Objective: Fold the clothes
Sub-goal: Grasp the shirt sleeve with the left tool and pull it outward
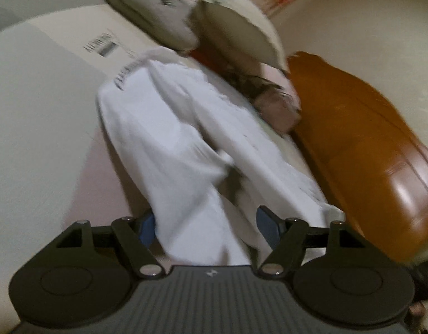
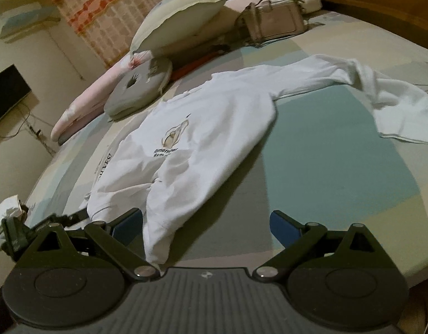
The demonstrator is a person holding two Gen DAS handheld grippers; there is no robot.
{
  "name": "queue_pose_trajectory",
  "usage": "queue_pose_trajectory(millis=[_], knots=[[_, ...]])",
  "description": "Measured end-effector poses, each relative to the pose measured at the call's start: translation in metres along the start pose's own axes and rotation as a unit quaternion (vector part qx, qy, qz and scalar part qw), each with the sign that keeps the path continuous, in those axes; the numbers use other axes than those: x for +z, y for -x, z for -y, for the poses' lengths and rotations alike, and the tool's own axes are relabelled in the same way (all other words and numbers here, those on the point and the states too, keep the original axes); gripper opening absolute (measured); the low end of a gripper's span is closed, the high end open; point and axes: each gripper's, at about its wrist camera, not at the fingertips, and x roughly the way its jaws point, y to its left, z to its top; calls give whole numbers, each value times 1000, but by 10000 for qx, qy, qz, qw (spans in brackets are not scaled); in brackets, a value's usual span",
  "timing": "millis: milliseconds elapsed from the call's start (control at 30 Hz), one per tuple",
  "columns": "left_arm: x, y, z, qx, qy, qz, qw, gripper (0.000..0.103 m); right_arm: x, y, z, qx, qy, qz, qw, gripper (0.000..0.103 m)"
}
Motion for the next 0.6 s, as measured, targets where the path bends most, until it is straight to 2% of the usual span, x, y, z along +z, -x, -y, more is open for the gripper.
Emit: queue_pose_trajectory(millis=[33,100,200,300,333,467,600], knots=[[-6,4,-1,-48,-46,42,10000,71,0,-3,-2,29,29,-40,10000,100],[-13,9,-5,-37,-152,139,9998,60,0,-9,-6,8,120,-108,9999,100],[-5,2,-15,18,69,269,9996,43,-2,-17,-8,-108,198,-198,9995,100],[1,-11,-22,241,328,392,9984,19,-4,-21,-9,-109,105,-243,9996,100],[1,-14,-24,374,441,436,9974,6,-5,-21,-9,-127,87,-252,9996,100],[8,-10,-28,435,551,231,9973,3,-6,-17,-15,-273,259,-233,9990,100],[32,4,-23,964,-8,-112,9953,3,-2,-9,-18,-360,383,-112,9986,100]])
